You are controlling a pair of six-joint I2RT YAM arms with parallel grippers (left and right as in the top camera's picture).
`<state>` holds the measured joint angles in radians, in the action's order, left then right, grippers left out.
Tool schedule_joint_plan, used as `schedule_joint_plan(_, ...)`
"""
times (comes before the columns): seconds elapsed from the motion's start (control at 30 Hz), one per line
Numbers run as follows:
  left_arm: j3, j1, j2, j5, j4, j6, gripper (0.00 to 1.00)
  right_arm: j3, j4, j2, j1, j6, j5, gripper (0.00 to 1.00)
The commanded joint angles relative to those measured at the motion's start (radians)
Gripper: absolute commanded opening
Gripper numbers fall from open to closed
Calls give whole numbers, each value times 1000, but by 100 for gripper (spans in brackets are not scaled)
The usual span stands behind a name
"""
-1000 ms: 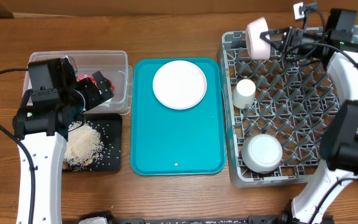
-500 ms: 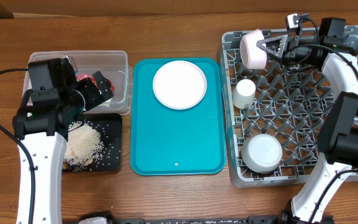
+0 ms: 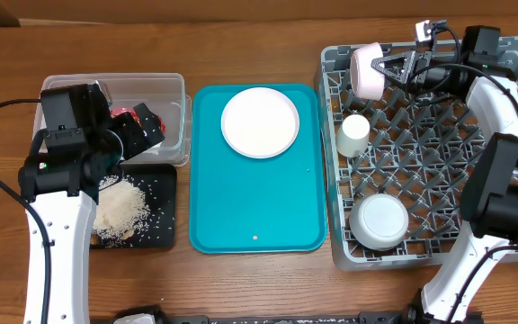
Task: Sort waste into correct bins and load items into the dishwasher
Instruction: 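Carry the pink bowl to the back of the grey rack, then lower the pink bowl into the rack and open the right gripper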
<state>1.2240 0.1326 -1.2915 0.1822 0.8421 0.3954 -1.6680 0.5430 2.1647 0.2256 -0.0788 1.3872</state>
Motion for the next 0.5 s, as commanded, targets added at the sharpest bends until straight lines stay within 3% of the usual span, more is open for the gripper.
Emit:
schedule_joint_plan(0.0,8,-2,9,-6,-1,-10,100,13,5,-2,3,-3,-63,4)
schedule_joint_plan(0.3,8,-2,9,-6,-1,-10,100,13,18,-2,66,-3,-62,9)
schedule_joint_plan(0.37,8,-2,9,-6,-1,-10,100,13,21,-2,85,-3,-62,13)
schedule_joint_plan(0.47,8,-2,9,-6,-1,-10,100,13,28,-2,114,-3,-62,28)
